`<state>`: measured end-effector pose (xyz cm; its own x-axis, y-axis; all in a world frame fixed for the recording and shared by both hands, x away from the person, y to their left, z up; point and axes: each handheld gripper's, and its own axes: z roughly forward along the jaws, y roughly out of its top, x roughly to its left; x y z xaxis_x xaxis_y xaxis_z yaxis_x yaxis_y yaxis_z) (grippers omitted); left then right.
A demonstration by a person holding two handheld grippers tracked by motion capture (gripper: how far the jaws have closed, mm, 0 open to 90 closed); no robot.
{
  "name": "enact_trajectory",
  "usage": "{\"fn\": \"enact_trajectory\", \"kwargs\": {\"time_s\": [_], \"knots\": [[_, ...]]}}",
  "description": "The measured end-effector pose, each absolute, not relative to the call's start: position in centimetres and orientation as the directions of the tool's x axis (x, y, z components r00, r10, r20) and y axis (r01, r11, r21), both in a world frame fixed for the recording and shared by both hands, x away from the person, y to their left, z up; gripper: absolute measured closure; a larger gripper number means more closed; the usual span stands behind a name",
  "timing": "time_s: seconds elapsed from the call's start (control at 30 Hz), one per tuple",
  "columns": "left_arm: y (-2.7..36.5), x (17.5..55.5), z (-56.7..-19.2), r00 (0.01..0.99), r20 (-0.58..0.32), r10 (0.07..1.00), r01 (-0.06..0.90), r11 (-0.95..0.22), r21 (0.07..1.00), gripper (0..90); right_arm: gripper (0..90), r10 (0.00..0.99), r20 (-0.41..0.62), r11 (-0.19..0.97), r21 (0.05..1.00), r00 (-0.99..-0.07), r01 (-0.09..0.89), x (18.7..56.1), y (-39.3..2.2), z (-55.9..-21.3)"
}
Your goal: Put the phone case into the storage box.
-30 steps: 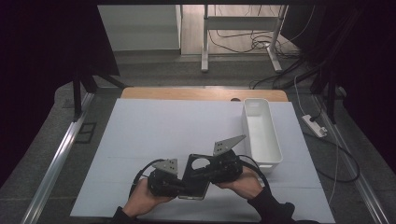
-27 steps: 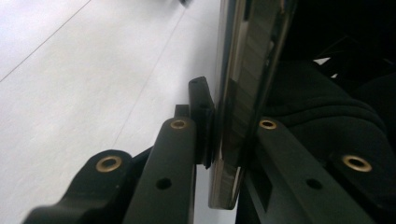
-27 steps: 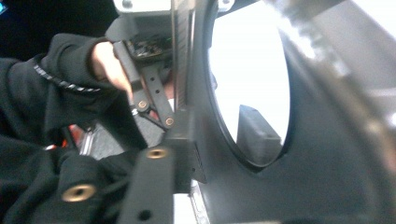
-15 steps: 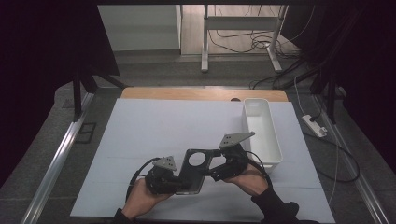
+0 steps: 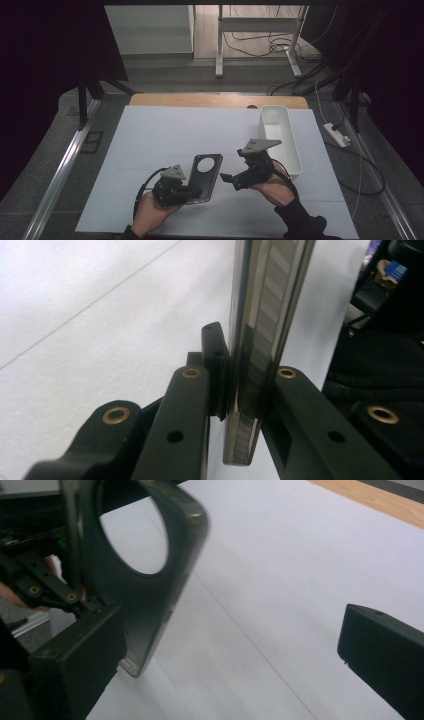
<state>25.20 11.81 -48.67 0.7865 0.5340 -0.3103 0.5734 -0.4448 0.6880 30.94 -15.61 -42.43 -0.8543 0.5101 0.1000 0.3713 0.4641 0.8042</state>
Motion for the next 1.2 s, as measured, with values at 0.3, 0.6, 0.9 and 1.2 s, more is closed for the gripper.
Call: {"fn": "enact_trajectory", "kwargs": {"time_s": [0.3,0.6,0.9,1.2], "knots": [[11.9,25.2,-48.7,0.786,-0.307,0.537,0.575,-0.452,0.682,84.5,0.0,0.492,0.142,0.452,0.802,-0.859,0.391,30.8,-15.7,-41.7],[11.4,25.0,-48.6,0.792,-0.315,0.524,0.573,-0.46,0.678,84.5,0.7,0.512,0.143,0.435,0.807,-0.847,0.4,30.2,-15.5,-40.5],[11.0,24.8,-48.6,0.795,-0.328,0.511,0.575,-0.46,0.676,84.5,24.2,0.535,0.08,0.454,0.813,-0.841,0.365,29.5,-15.1,-39.8],[11.0,24.8,-48.7,0.803,-0.349,0.483,0.572,-0.461,0.679,84.5,56.7,0.504,0.047,0.458,0.832,-0.862,0.313,29.1,-15.1,-39.6]]}}
